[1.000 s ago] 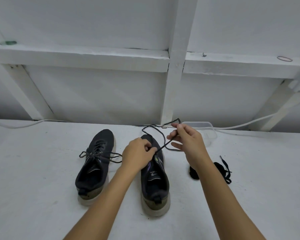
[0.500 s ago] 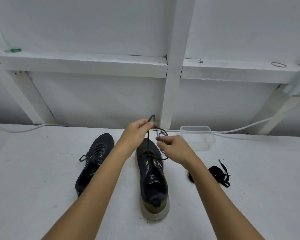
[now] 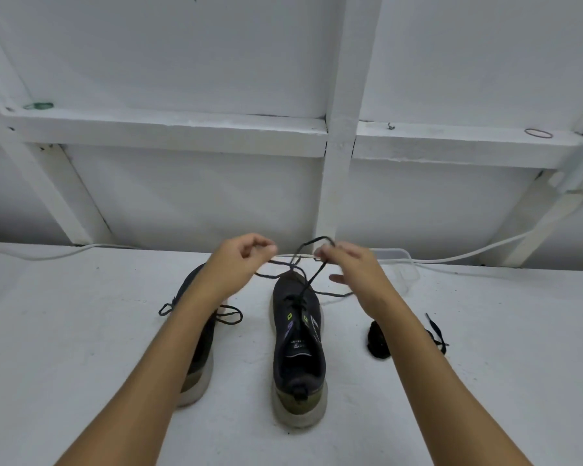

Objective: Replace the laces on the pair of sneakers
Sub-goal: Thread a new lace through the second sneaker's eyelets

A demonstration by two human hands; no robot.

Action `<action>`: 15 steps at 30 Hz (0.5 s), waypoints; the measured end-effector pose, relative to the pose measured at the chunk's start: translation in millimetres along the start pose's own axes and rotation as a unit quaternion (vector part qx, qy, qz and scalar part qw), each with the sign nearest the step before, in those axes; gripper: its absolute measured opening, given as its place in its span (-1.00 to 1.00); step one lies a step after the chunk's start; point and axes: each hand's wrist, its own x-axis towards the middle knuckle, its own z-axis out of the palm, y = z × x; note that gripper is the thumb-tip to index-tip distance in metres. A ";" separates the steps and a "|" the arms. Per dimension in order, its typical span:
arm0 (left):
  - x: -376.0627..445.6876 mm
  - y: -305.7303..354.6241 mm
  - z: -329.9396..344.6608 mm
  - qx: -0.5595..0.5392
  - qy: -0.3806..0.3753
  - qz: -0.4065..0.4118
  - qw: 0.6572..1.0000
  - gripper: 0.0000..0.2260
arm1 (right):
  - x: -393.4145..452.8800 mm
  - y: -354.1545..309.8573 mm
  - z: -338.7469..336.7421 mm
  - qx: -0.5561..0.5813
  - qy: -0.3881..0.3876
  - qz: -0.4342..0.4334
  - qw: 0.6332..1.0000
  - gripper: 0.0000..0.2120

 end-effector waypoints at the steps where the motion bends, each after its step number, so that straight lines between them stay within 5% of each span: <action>1: 0.4 4.2 -6.4 -0.080 0.001 -0.002 0.997 -0.94 | 0.2 -5.9 -2.6 0.069 0.001 0.009 0.998 -0.74; 4: 2.4 17.6 -23.8 -0.220 0.011 0.029 0.975 -0.91 | 2.0 -25.2 -12.0 0.159 0.016 -0.031 0.987 -0.79; 9: -1.0 30.8 -34.4 -0.286 -0.015 0.053 0.957 -0.91 | 3.5 -49.2 -26.6 0.261 0.049 -0.114 0.957 -0.77; 12: -3.3 31.8 -35.8 -0.284 -0.005 0.055 0.957 -0.86 | -1.5 -47.3 -31.2 0.237 0.127 -0.145 0.952 -0.77; 15: -6.4 27.2 -36.0 -0.252 -0.003 0.034 0.967 -0.85 | -7.2 -27.7 -26.5 0.144 0.186 -0.052 0.971 -0.79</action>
